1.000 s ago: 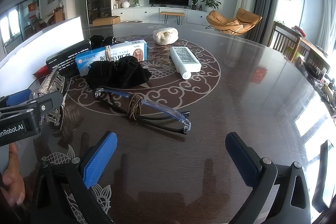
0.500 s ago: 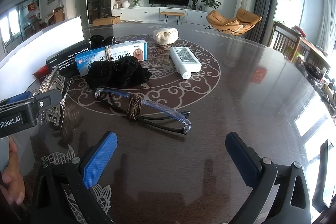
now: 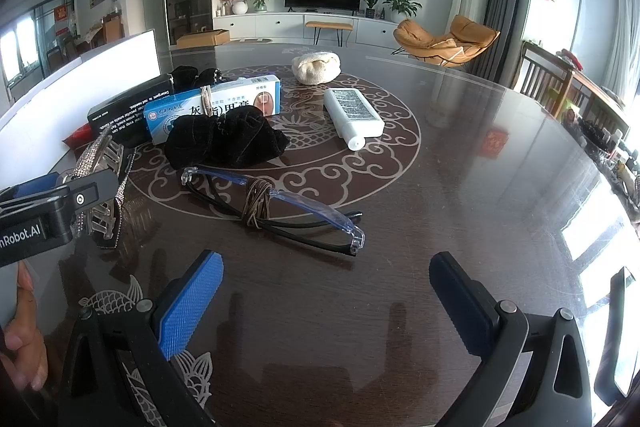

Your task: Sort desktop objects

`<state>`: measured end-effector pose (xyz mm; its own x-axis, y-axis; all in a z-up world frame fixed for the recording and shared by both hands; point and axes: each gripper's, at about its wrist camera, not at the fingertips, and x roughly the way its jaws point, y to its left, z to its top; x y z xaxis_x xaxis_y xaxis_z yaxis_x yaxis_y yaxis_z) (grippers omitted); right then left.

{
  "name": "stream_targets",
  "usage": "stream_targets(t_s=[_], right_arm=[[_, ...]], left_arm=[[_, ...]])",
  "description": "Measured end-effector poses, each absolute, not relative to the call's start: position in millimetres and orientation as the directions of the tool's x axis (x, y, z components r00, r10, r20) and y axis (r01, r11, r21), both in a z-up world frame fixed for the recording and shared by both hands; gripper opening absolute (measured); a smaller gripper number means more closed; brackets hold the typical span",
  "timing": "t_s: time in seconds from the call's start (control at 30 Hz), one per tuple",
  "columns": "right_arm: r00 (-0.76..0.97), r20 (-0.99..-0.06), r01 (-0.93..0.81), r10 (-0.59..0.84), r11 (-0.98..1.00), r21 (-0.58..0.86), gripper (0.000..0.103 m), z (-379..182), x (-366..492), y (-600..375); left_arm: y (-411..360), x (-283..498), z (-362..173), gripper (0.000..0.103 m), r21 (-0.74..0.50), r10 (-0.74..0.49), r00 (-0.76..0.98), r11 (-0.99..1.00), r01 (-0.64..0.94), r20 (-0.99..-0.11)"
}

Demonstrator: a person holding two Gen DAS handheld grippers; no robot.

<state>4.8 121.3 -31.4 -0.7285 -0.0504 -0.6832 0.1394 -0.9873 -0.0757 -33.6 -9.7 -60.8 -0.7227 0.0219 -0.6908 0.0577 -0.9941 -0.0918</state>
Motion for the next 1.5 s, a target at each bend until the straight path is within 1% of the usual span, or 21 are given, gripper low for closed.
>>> stream_targets(t_s=[0.27,0.63,1.5], right_arm=[[-0.729,-0.683,0.137,-0.05,-0.988,-0.075,0.103,-32.8,4.3,120.9],[-0.728,-0.683,0.136,-0.05,-0.988,-0.073,0.103,-33.6,3.3,121.5],[-0.728,-0.684,0.135,-0.049,-0.988,-0.073,0.103,-33.1,3.3,121.3]], left_arm=[[2.7,-30.1,-57.0,0.103,-0.017,-0.013,-0.742,-0.999,0.032,-0.671],[-1.7,-31.6,-58.5,0.103,-0.054,0.005,-0.731,-0.998,0.044,-0.682],[-1.4,-31.8,-58.4,0.103,-0.048,0.004,-0.733,-0.998,0.04,-0.68]])
